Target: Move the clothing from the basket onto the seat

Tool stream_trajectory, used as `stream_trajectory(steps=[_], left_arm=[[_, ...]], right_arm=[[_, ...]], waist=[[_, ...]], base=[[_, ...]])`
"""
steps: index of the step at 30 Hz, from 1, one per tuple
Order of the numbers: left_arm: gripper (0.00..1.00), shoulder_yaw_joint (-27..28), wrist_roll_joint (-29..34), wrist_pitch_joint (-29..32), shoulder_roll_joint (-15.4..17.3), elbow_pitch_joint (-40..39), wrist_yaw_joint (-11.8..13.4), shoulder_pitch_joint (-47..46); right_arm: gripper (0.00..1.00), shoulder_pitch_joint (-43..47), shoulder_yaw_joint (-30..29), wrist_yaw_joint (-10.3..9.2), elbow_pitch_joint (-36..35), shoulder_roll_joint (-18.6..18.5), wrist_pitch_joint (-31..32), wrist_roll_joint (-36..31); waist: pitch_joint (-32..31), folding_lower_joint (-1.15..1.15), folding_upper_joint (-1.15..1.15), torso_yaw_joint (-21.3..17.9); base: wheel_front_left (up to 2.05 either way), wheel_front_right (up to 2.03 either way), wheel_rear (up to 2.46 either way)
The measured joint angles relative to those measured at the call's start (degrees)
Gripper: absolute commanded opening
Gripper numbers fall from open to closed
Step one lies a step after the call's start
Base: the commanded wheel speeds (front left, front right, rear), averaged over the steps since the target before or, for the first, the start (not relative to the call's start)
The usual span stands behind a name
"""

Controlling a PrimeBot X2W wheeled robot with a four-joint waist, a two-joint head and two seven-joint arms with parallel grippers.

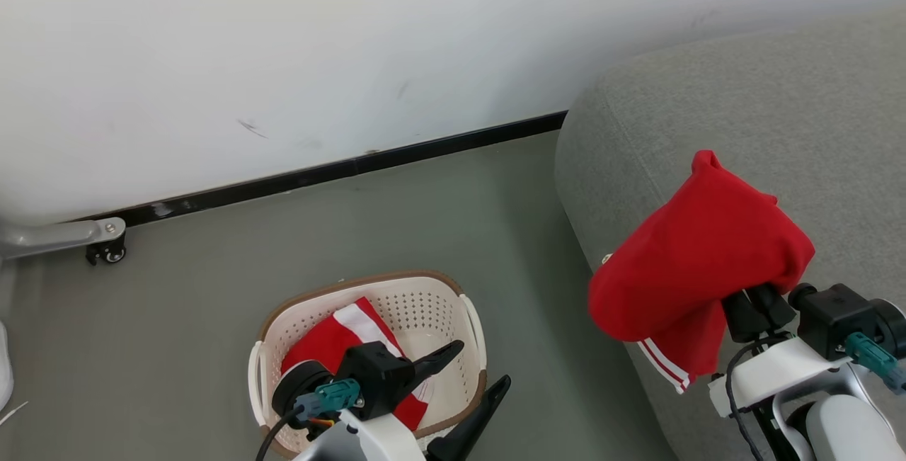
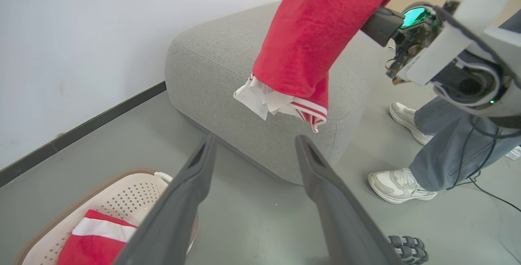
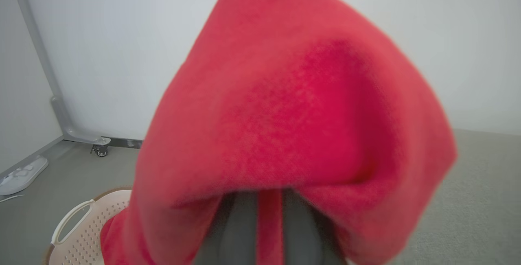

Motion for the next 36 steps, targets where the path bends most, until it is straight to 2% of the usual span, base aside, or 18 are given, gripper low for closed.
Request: stream_trajectory(steps=[18,32,36], left_arm=[[1.00,0.19,0.81,-1.03,-0.03,-0.03,0.60,0.13],[1.00,-0.85,1.02,-1.03,-0.21,-0.49,0.78,1.51],[1.00,-1.13,1.02,-1.02,-0.26,-0.65,1.05,2.31]], right_arm=[[0.00,-0.03,-1.43,0.00,-0.97,-1.47,0.00,0.05],[0.00,-1.14,-3.81,0.00,-1.34,-3.50,0.00,0.20],[0.00,-4.18,-5.43,0.00,-1.45,-3.65,0.00,0.86]], waist=[[-0.21,0.00,0.00,-4.07],[0.14,0.00,0.00,-4.32],[0.46,0.00,0.00,-4.13]], base=[[0.00,0.00,0.00],[0.00,0.00,0.00],[0.00,0.00,0.00]])
